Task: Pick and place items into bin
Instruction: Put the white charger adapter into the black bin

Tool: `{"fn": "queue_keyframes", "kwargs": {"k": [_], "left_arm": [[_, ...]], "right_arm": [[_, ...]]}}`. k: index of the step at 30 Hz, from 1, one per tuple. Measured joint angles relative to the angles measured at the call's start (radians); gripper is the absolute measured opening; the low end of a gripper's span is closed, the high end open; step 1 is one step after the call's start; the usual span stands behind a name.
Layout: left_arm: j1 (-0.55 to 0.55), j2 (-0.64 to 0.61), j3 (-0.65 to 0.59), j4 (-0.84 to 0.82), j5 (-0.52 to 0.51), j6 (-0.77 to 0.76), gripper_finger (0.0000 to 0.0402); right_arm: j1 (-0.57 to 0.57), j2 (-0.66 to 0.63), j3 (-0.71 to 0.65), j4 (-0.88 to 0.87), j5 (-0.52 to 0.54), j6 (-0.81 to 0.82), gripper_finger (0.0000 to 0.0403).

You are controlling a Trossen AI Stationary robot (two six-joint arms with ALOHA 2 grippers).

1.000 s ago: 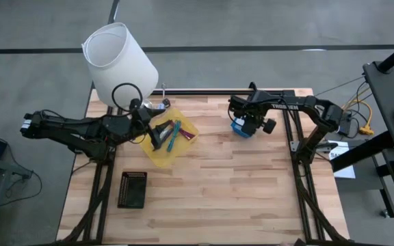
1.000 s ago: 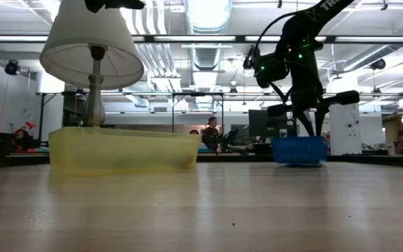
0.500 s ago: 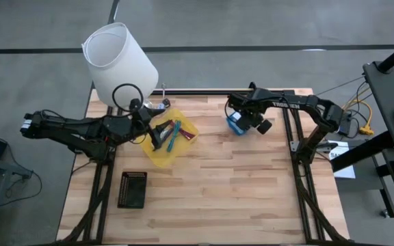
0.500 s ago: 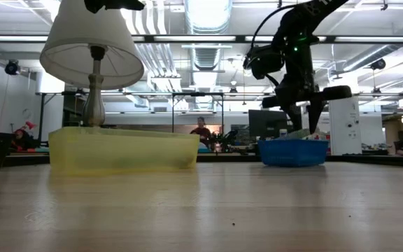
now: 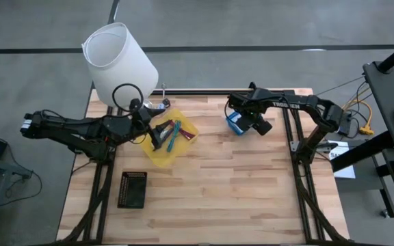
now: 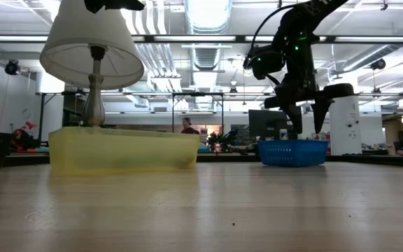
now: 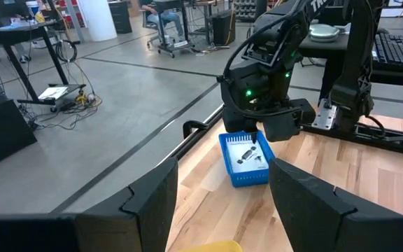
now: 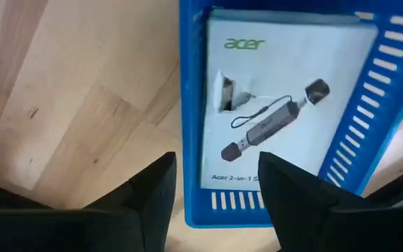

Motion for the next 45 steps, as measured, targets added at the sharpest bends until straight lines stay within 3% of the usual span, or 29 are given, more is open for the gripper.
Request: {"fn": "queue_keyframes", "kwargs": {"k": [5,7,10,14,17,23,28,34,37,45], "left_arm": [[0.000,0.000,0.000,0.000,0.000,0.000,0.0207],[0.000,0.000,0.000,0.000,0.000,-0.001,0.0207],[0.000,0.000,0.000,0.001,-0.004,-0.001,0.0207],[0.000,0.000,0.000,0.019,-0.007,-0.001,0.0207],[0.000,0.000,0.000,0.041,-0.008,-0.001,0.0207],[0.000,0.000,0.000,0.090,-0.008,-0.003,0.0207],[0.000,0.000,0.000,0.102,-0.008,-0.003,0.0207],[0.000,0.000,0.000,0.102,-0.008,-0.003,0.0207],[0.000,0.000,0.000,0.109,-0.008,-0.003,0.0207],[0.000,0.000,-0.003,0.120,-0.008,-0.054,0.0207]], "right_arm": [[0.000,0.000,0.029,0.025,-0.003,0.199,0.0185],[-0.004,0.000,0.049,0.058,-0.055,0.324,0.0180],[-0.030,-0.006,0.077,0.169,-0.287,0.528,0.0170],[-0.068,-0.018,0.079,0.462,-0.650,0.821,0.0157],[-0.063,-0.019,0.071,0.701,-0.699,1.034,0.0148],[0.026,-0.019,0.066,1.000,-0.588,1.172,0.0135],[0.165,-0.019,0.054,0.961,-0.465,0.981,0.0136],[0.276,0.005,0.017,0.997,-0.059,0.721,0.0136],[0.285,0.011,0.025,1.086,0.084,0.682,0.0136],[0.248,-0.013,0.141,1.211,0.109,0.861,0.0124]]}}
